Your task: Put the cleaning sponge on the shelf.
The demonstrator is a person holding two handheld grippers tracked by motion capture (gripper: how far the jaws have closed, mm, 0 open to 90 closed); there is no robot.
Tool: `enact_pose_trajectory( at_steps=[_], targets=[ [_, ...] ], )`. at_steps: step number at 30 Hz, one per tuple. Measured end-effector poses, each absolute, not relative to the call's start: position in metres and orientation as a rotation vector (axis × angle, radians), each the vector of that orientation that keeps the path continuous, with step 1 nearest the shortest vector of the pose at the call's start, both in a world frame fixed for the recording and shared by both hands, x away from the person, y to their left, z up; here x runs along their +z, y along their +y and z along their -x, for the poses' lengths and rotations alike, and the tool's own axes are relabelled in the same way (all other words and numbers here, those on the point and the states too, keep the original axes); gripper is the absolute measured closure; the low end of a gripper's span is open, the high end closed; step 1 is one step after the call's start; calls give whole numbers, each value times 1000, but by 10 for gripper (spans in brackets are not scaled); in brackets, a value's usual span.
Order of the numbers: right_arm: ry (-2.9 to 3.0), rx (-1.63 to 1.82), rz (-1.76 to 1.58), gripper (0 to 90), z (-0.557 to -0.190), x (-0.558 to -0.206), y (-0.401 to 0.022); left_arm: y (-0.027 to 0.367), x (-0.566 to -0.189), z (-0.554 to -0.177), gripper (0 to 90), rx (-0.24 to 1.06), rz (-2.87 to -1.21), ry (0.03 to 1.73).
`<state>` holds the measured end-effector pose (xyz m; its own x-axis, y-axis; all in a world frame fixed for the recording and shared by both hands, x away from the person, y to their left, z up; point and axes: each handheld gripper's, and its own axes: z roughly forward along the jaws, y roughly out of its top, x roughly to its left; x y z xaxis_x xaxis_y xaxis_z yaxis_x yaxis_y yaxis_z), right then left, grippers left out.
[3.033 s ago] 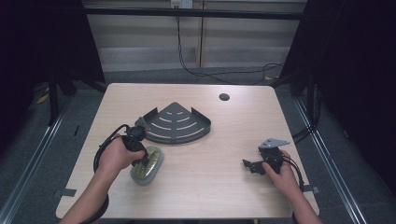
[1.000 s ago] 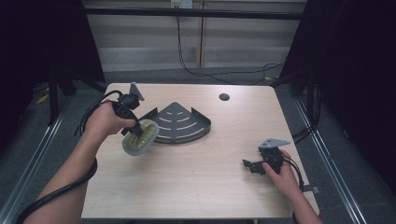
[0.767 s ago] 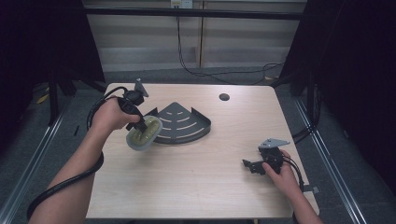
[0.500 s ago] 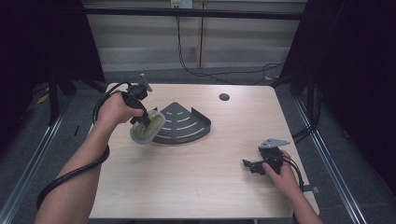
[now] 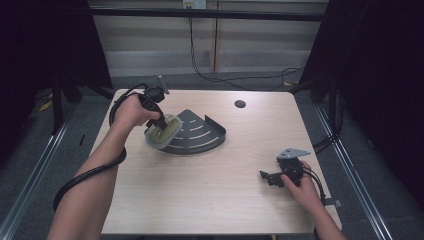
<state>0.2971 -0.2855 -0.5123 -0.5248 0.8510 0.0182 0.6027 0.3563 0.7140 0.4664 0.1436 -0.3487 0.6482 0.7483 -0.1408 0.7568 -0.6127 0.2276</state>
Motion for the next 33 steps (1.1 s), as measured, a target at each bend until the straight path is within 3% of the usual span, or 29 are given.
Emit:
enact_pose_trajectory(
  at_steps=[33],
  targets=[
    [2268, 968, -1280, 94, -297, -512, -285, 135, -383, -509, 711, 25, -2579, 1160]
  ],
)
